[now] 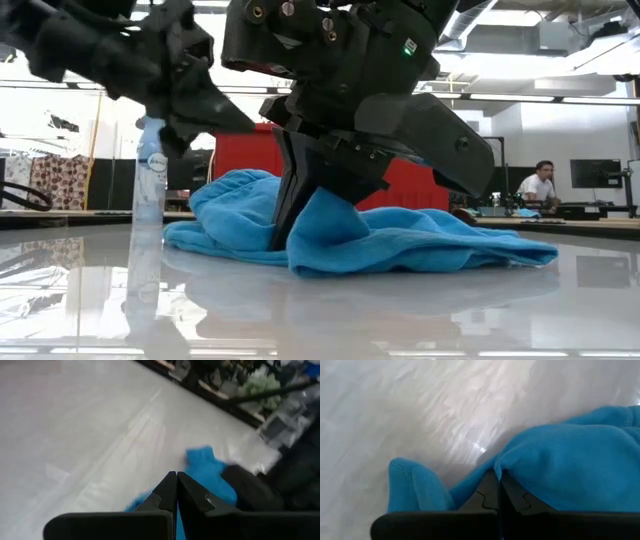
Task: Fold laundry
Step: Fold the blue shorts
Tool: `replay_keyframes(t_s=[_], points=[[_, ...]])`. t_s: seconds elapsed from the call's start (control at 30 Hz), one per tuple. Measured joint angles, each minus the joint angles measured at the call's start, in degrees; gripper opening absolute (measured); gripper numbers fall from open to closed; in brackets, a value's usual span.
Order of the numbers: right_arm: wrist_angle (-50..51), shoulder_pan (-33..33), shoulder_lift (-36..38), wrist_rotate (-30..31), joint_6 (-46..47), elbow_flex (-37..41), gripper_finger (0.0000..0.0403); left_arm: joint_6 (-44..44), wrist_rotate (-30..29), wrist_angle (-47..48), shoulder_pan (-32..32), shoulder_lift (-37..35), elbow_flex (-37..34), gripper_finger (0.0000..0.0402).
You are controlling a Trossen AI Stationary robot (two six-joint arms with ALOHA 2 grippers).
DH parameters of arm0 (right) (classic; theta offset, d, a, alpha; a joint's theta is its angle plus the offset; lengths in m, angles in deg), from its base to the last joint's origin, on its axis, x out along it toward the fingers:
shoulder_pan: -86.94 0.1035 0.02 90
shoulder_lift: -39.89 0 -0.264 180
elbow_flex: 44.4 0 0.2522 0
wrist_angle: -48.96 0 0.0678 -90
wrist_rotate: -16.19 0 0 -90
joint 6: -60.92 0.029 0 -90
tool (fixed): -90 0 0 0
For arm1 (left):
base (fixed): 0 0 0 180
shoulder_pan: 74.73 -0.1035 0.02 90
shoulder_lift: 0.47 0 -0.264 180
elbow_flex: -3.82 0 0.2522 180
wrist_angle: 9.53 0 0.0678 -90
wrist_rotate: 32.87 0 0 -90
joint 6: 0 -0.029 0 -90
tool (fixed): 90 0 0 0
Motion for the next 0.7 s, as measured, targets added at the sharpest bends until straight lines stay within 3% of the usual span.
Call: replay_keyframes(t_s=[0.17,0.3,0.5,0.7], points=[[-0.07,0.06,0.00,0.02,-0.27,0.03,0.0018,-0.73,6.85,-4.89,-2.06,5.62,3.61,0.0000],[-0.18,0.06,0.00,0.01,-0.25,0.03,0.0018,-2.96,12.32,2.41,-2.06,11.13,9.65,0.0000],[-0.18,0.12,0.00,0.00,-0.23,0.03,0.0018,-3.21,9.02,13.51,-2.10,17.54,16.36,0.0000],[-0.16,0.10,0.00,0.00,-0.20,0.03,0.0018,-0.33,8.05,19.19,-0.87,15.76,17.22,0.0000]])
